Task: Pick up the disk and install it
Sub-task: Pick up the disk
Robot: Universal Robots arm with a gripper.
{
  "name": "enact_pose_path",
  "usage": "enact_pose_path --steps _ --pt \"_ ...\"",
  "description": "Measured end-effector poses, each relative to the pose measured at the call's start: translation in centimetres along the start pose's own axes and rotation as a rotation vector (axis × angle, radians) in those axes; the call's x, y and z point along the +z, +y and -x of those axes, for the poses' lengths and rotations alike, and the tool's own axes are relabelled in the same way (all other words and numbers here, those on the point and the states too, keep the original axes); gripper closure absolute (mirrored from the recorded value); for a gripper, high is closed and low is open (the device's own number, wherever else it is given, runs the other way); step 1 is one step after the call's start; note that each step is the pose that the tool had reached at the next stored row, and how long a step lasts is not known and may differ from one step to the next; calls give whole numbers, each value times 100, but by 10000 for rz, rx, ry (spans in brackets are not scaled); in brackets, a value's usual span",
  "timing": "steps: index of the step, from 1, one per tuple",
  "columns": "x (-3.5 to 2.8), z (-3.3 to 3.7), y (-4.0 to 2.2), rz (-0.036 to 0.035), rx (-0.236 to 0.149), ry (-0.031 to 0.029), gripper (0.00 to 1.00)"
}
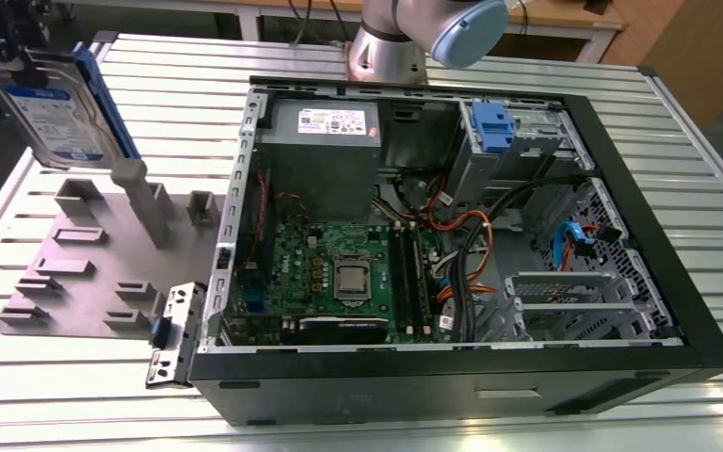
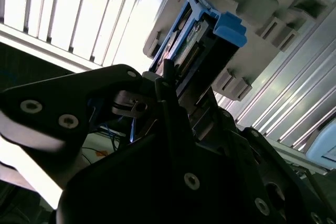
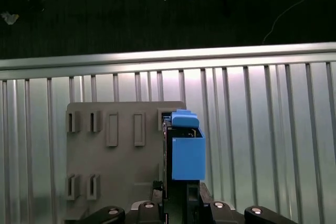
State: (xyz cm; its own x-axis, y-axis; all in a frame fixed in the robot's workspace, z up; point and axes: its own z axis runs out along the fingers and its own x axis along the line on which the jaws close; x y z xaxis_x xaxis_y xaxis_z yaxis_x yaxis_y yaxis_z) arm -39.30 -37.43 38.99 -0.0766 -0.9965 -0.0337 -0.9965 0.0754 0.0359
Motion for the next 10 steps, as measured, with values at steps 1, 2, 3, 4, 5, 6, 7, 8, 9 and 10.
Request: enact_pose_path --steps 1,2,3,4,5,6,7,8,9,10 --pt "-29 1 1 -1 0 0 65" --pt "-57 2 2 -1 0 -1 65" --pt "-88 3 3 -2 0 -1 65" --pt "-117 4 4 -1 0 0 65" --pt "-144 5 5 -1 0 0 65" --pt "-173 6 6 -2 0 -1 65" --pt "-199 7 7 -2 0 -1 65" --pt "-228 8 8 -2 0 -1 65" --pt "-257 9 9 0 0 0 65" --pt "-281 9 10 -1 0 0 65"
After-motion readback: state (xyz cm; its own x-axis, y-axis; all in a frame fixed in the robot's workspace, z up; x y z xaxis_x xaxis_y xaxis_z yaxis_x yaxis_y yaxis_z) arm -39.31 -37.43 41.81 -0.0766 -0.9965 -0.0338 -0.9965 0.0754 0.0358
